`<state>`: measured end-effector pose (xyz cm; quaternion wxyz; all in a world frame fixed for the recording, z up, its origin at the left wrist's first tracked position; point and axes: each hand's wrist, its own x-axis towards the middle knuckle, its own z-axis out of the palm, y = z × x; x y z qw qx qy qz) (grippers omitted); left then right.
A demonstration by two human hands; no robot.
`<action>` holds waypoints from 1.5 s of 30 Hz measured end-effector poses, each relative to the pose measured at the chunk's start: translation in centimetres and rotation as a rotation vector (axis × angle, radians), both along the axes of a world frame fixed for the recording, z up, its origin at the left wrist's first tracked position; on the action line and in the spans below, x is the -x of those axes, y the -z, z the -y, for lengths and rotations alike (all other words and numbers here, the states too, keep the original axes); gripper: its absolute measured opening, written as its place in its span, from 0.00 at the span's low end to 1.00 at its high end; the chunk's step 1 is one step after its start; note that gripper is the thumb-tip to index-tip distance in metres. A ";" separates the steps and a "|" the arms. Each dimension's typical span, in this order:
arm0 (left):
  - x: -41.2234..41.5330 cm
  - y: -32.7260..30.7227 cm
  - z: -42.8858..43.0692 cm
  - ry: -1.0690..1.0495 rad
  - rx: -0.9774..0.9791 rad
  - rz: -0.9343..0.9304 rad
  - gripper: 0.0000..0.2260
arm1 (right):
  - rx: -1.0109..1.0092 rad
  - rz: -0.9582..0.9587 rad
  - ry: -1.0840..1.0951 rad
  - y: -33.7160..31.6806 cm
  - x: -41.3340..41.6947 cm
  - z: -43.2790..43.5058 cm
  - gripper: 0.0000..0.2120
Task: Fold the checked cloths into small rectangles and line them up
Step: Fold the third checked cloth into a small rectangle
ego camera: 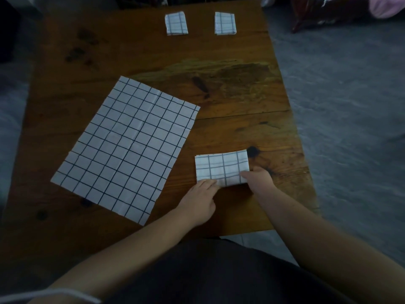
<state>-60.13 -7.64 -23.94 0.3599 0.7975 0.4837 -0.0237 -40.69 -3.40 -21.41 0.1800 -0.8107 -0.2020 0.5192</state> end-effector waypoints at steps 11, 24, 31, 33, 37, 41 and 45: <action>-2.0 -3.5 -4.5 -0.947 0.564 0.517 0.24 | -0.276 -0.418 0.088 -5.7 1.1 0.9 0.07; -1.3 -5.2 -3.5 -1.078 0.767 0.899 0.13 | -0.249 -0.262 -0.197 -6.2 2.7 3.9 0.04; -0.3 -5.8 -2.8 -1.085 0.723 0.884 0.10 | -0.341 0.126 -0.407 -5.8 2.0 4.0 0.05; 0.1 -6.1 -2.6 -1.070 0.765 0.915 0.12 | -0.337 0.050 -0.367 -6.2 2.1 3.6 0.10; 0.6 -7.5 -2.2 -1.028 0.820 0.979 0.15 | -0.305 -0.102 -0.370 -7.4 2.7 3.7 0.17; 0.9 -9.7 -2.0 -1.013 0.781 1.018 0.16 | -0.460 0.007 -0.486 -8.9 3.5 4.0 0.12; 1.0 -12.8 -2.0 -0.980 0.726 1.072 0.18 | -0.623 0.019 -0.471 -10.9 4.1 4.3 0.08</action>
